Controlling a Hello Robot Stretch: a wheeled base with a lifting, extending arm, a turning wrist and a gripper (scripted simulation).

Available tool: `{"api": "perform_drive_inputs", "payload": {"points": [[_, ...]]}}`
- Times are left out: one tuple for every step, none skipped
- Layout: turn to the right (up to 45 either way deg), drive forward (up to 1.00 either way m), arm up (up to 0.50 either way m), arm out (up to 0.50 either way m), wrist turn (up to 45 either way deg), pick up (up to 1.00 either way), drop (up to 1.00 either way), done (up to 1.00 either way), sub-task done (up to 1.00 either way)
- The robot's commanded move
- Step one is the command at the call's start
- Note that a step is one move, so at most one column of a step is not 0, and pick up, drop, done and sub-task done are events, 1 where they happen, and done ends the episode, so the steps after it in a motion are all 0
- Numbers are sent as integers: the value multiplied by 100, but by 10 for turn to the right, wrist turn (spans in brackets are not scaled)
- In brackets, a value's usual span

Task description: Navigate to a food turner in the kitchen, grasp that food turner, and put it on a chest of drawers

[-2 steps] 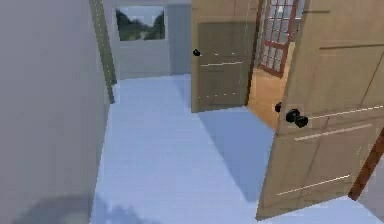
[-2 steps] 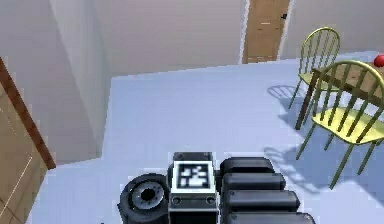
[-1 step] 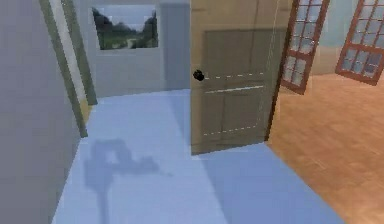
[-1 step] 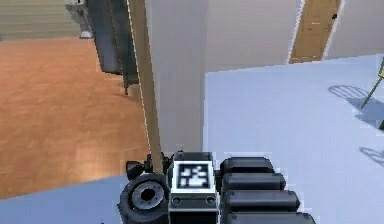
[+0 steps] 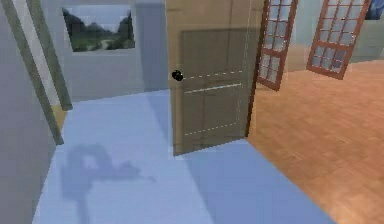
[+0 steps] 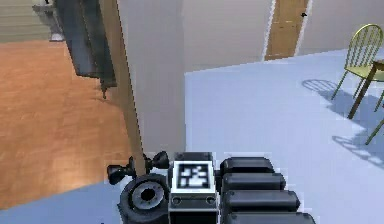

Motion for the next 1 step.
{"api": "perform_drive_inputs", "payload": {"points": [[0,10,0,0,0,0,0,0,0]]}}
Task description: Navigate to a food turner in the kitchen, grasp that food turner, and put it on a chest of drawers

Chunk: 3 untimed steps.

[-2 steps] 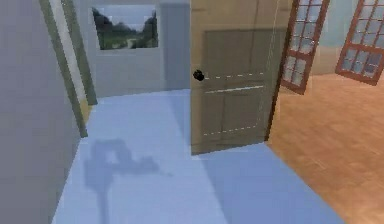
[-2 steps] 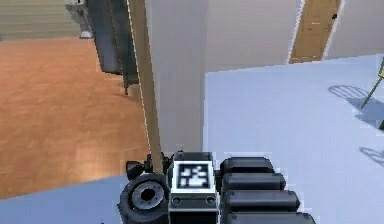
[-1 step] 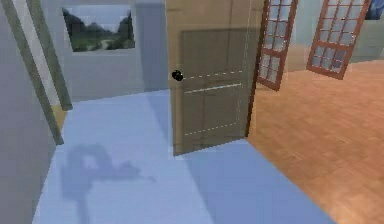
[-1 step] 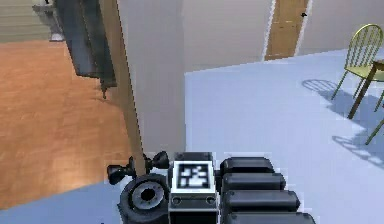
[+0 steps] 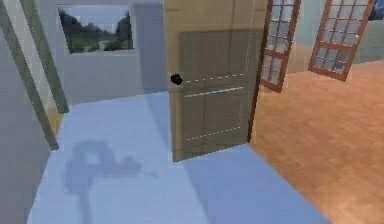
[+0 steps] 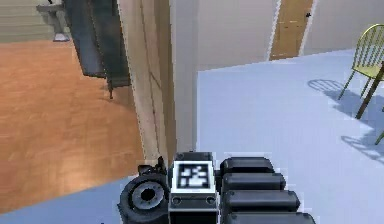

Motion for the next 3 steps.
{"api": "perform_drive_inputs", "payload": {"points": [[-150,0,0,0,0,0,0,0,0],[0,15,0,0,0,0,0,0,0],[450,0,0,0,0,0,0,0,0]]}}
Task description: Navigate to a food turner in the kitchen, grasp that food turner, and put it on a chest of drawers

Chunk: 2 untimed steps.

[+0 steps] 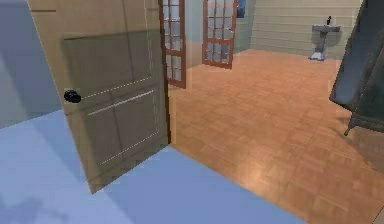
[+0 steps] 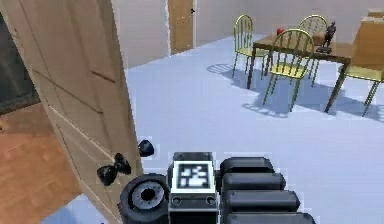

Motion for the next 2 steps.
{"api": "perform_drive_inputs", "payload": {"points": [[60,0,0,0,0,0,0,0,0],[0,100,0,0,0,0,0,0,0]]}}
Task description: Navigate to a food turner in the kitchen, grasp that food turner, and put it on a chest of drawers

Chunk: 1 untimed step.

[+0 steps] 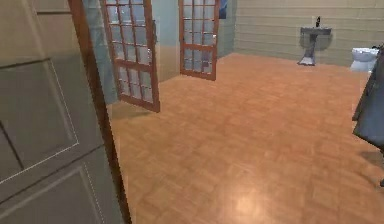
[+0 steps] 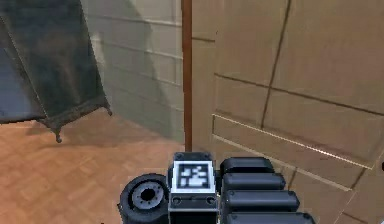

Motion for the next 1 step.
{"api": "perform_drive_inputs", "payload": {"points": [[30,0,0,0,0,0,0,0,0]]}}
